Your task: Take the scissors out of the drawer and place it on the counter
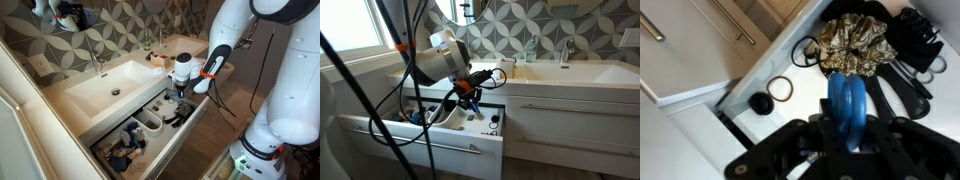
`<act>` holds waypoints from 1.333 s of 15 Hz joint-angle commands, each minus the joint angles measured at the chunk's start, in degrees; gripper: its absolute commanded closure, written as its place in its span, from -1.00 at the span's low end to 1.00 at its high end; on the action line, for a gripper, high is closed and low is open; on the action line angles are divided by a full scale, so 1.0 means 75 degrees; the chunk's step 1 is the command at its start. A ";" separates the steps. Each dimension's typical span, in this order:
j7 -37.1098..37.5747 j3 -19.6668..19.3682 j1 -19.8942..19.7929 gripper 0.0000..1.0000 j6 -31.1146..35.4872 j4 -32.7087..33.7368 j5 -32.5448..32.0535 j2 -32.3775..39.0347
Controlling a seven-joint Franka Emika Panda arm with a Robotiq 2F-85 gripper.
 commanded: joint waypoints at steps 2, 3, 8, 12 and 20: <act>0.0450 -0.0212 0.0165 0.72 -0.0294 -0.0119 -0.0410 -0.0529; 0.0545 -0.0249 0.0183 0.72 -0.0375 -0.0204 -0.0513 -0.0732; 0.0565 -0.0370 0.0096 0.93 -0.0467 -0.0413 -0.0535 -0.1106; 0.0538 -0.0850 -0.0374 0.93 -0.0745 -0.0537 -0.0293 -0.1713; 0.2463 -0.1584 -0.1481 0.93 -0.1038 0.0363 -0.1438 -0.2376</act>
